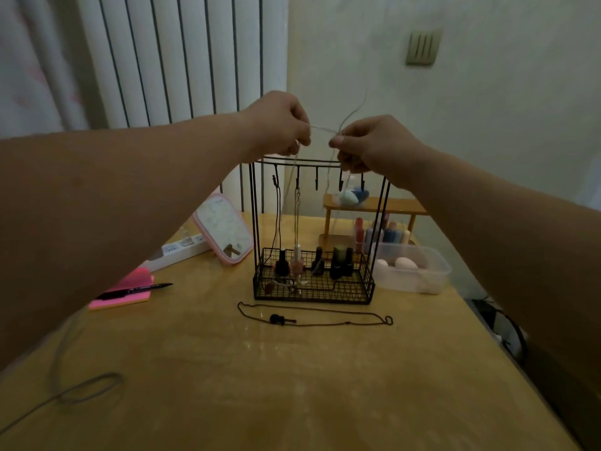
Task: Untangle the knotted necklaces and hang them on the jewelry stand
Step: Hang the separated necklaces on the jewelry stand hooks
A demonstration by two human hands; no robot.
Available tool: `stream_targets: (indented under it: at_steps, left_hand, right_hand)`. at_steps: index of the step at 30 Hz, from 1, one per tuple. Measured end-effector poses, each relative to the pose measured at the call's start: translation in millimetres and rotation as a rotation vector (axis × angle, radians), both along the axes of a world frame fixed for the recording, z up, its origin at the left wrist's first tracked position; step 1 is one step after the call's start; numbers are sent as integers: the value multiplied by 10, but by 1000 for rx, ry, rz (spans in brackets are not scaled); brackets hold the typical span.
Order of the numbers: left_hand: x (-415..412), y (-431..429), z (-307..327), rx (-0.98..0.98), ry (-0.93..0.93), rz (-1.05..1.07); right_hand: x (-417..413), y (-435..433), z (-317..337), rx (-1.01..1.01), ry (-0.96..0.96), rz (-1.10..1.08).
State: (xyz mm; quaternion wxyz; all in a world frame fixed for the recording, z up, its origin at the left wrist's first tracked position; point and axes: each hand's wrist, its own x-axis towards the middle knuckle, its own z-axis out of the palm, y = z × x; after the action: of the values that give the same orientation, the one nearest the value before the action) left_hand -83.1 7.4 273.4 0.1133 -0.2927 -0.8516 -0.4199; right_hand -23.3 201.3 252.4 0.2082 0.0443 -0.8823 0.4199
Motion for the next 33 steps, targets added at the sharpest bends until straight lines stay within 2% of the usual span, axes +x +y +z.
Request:
stream_targets:
  at_steps: [6, 15, 26, 33]
  left_hand:
    - [-53, 35, 66, 4, -14, -28]
    - [-117, 8, 192, -15, 17, -36]
    - [-180, 93, 219, 52, -16, -30]
    - [-224, 108, 176, -3, -30, -57]
  right_hand:
    - [-82, -72, 142, 4, 13, 58]
    - [-70, 87, 307, 58, -94, 65]
    - [-155, 110, 329, 76, -31, 28]
    - [-244, 119, 320, 73, 7, 11]
